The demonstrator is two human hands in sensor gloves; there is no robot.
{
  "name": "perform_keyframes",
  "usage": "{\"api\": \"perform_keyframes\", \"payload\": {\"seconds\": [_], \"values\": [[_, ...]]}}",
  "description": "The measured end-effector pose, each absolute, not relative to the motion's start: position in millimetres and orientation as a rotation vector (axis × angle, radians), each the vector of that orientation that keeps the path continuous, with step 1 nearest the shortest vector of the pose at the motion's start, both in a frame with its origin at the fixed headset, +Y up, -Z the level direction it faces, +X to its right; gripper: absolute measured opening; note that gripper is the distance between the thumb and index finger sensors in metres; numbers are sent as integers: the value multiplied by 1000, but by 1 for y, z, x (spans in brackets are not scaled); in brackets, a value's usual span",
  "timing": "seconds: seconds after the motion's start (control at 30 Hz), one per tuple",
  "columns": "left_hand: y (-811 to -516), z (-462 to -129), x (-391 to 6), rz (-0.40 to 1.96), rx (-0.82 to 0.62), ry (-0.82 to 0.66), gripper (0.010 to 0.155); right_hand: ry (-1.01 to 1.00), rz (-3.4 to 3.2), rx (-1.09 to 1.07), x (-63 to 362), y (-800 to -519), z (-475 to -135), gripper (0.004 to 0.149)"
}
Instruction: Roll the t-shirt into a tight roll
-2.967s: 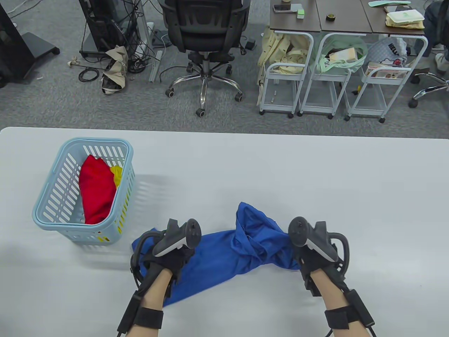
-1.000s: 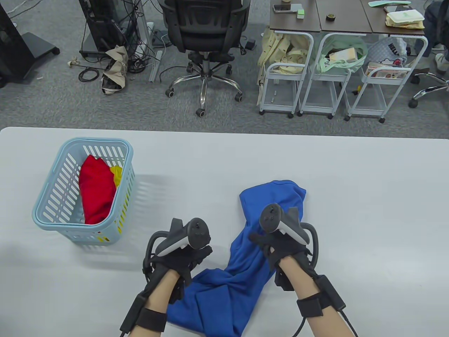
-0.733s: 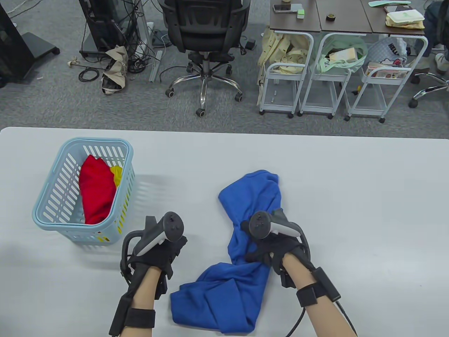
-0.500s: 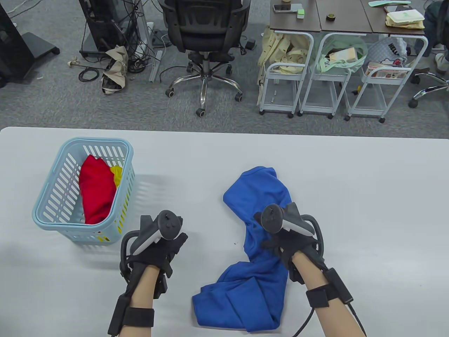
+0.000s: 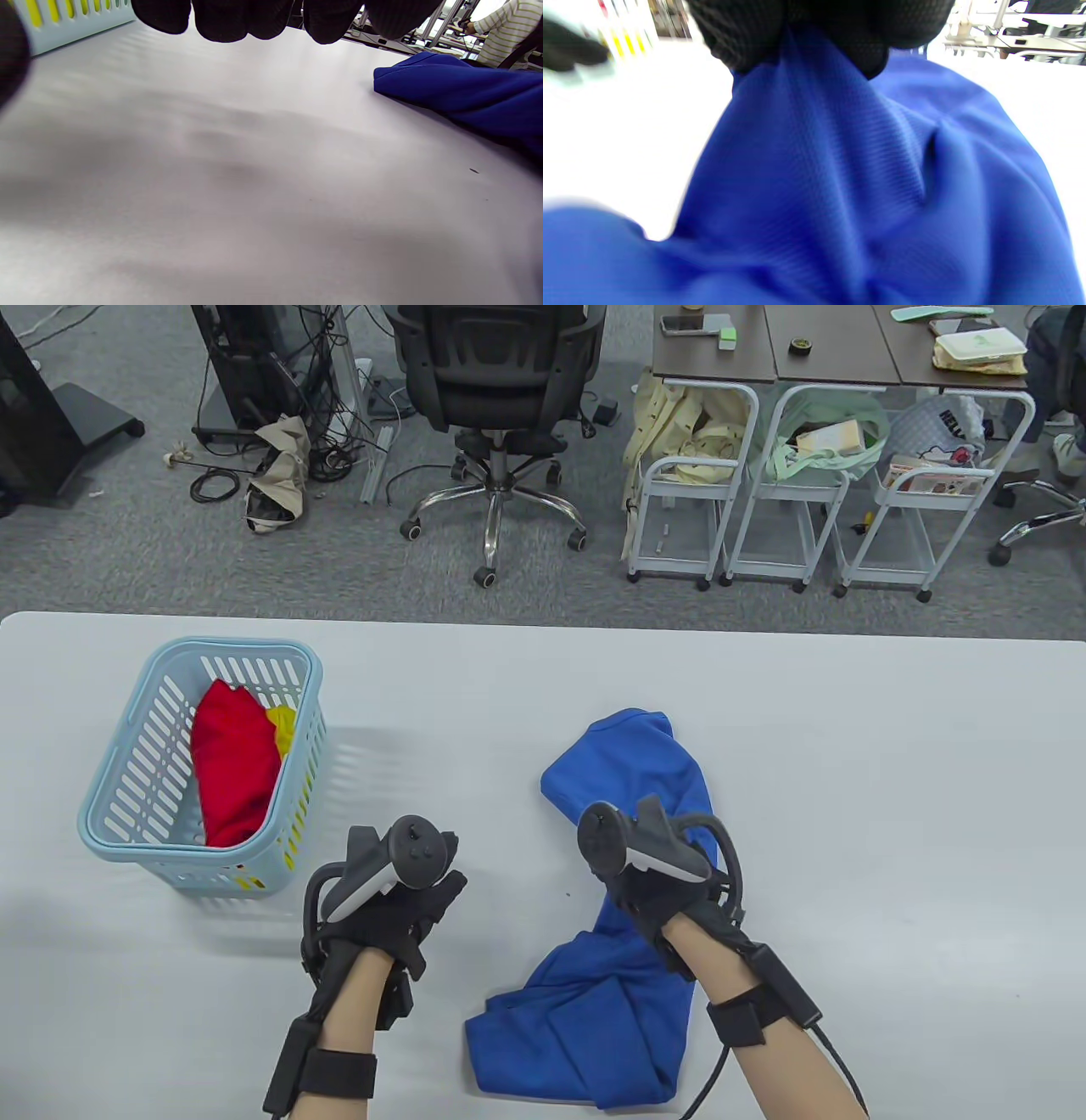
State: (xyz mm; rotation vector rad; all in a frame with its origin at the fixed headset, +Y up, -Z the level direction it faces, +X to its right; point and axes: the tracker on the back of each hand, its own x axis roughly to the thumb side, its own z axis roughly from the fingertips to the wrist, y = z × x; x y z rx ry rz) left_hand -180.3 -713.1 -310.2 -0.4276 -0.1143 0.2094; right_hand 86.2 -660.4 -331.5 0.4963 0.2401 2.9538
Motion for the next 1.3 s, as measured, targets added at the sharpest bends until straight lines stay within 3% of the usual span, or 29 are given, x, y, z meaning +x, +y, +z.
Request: {"api": "perform_keyframes", "payload": {"seconds": [0.17,0.27,0.4,0.47,0.57,0.7,0.77,0.9,1.0,1.07,1.17,1.3], "values": [[-707,-305,-162,256,-404,-208,61,-55,2600,503,120,-589,-319,36],[-706,-300,-146,224,-392,-249,61,-76,2594,422,148,-581,-319,36],[-708,-290,-113,159,-380,-357,60,7,2685,135,202,-615,-328,37],[-708,-282,-95,151,-369,-425,59,68,2739,-119,235,-642,-330,37],[-720,-269,-61,154,-425,-586,59,312,2842,-423,267,-682,-326,49],[-751,-257,-28,-7,-519,-657,62,404,2844,-249,258,-709,-311,56],[-749,-254,-25,-30,-488,-681,62,457,2808,-71,240,-719,-305,56],[-734,-262,-40,328,-580,-702,49,625,2770,73,210,-743,-301,70],[-727,-272,-58,346,-498,-609,49,667,2889,177,187,-753,-295,76],[-722,-274,-64,235,-379,-572,49,763,2999,319,173,-753,-290,81],[-734,-269,-54,198,-416,-605,53,844,2957,371,166,-740,-290,80],[-762,-268,-37,53,-550,-624,60,571,2940,209,163,-715,-302,65]]}}
